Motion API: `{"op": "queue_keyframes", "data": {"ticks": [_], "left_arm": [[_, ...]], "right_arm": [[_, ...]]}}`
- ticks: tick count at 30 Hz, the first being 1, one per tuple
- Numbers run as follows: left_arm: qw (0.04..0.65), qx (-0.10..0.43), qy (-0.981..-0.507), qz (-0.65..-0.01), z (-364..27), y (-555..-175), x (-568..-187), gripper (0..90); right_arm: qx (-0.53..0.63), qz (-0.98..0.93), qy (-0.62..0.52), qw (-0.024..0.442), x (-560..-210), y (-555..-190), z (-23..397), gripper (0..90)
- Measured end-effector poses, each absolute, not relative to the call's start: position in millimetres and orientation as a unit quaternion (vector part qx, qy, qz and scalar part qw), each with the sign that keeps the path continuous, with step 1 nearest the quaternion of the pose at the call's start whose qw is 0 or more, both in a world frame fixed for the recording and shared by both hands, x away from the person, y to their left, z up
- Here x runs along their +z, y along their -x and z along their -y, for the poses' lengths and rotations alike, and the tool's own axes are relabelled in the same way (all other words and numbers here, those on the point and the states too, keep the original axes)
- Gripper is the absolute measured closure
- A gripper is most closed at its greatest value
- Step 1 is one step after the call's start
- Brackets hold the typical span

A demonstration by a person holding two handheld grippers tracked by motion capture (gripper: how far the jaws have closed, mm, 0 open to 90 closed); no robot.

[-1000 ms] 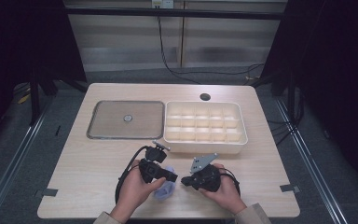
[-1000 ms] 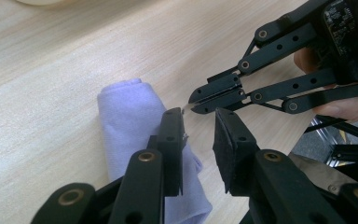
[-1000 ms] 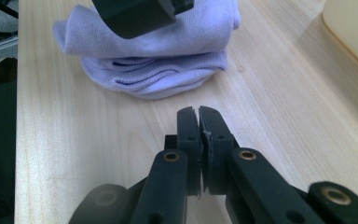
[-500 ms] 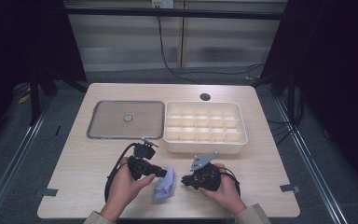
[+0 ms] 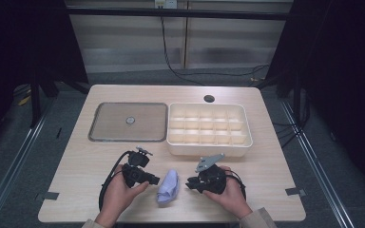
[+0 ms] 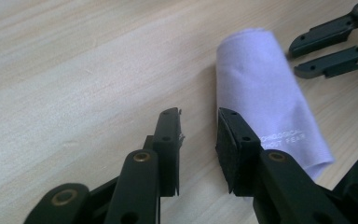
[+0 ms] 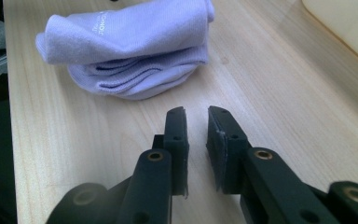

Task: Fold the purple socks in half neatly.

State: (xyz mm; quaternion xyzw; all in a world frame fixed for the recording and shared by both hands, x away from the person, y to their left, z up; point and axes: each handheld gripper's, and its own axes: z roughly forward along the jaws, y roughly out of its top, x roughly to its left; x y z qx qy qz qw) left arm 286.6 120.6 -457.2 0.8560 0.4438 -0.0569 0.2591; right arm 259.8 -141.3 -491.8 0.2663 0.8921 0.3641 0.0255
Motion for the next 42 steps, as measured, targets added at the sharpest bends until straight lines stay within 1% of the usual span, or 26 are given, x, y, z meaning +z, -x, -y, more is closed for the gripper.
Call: {"op": "queue_keyframes", "data": {"ticks": [8,13,19,28,37,42], "left_arm": [[0.256,-0.068,-0.859,-0.438,-114.0,-281.4,-463.8,71.8],[0.256,-0.078,-0.857,-0.440,-107.4,-277.8,-466.9,73.9],[0.261,-0.090,-0.857,-0.435,-96.5,-274.5,-469.5,73.8],[0.278,-0.091,-0.857,-0.423,-80.7,-268.7,-470.0,72.6],[0.292,-0.071,-0.856,-0.421,-92.8,-270.5,-463.4,69.9],[0.296,-0.055,-0.859,-0.414,-104.8,-272.0,-461.7,67.1]], "right_arm": [[0.365,-0.888,-0.277,0.027,-490.0,-257.8,146.0,74.8],[0.364,-0.886,-0.287,0.032,-488.1,-258.6,148.6,71.0],[0.375,-0.868,-0.324,0.023,-486.3,-261.2,154.2,67.7],[0.375,-0.864,-0.336,0.014,-485.1,-264.2,160.3,65.5],[0.371,-0.857,-0.357,0.015,-477.8,-267.2,167.6,63.5],[0.370,-0.848,-0.379,0.004,-473.3,-266.4,170.2,60.5]]}}
